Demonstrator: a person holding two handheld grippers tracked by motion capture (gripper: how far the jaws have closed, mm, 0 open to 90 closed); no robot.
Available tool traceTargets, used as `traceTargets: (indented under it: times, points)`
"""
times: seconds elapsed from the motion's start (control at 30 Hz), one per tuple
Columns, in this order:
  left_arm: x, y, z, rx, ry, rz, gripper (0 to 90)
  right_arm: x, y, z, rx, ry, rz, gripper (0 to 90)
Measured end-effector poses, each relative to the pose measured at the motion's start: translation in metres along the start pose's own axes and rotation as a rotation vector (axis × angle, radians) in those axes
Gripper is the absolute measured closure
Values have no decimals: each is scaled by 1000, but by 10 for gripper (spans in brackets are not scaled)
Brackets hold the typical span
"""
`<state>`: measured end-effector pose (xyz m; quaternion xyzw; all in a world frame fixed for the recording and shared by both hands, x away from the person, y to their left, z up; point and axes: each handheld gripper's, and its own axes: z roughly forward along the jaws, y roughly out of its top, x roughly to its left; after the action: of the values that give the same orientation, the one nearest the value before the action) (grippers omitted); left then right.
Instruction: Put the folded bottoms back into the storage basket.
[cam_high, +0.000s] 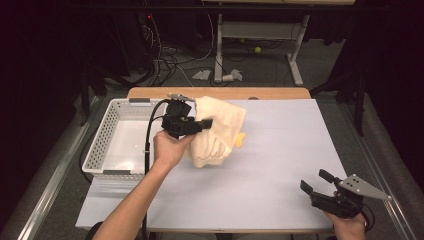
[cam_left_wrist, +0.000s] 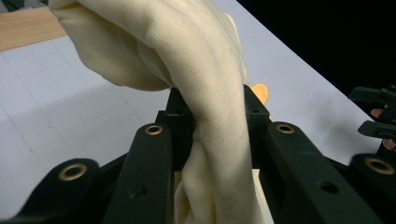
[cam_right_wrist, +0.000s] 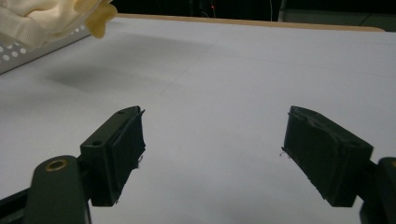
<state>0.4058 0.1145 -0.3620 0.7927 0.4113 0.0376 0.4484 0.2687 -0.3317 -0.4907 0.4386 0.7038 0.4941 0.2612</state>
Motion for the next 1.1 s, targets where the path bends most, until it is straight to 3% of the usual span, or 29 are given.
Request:
traceTargets:
  times: [0.37,1.1]
  points:
    - [0,2,-22,-19,3,13,698,0,0,0,2,-3,5,210]
    - [15,-3,-69,-85,21,-15,698,0,0,1,7,-9,19,210]
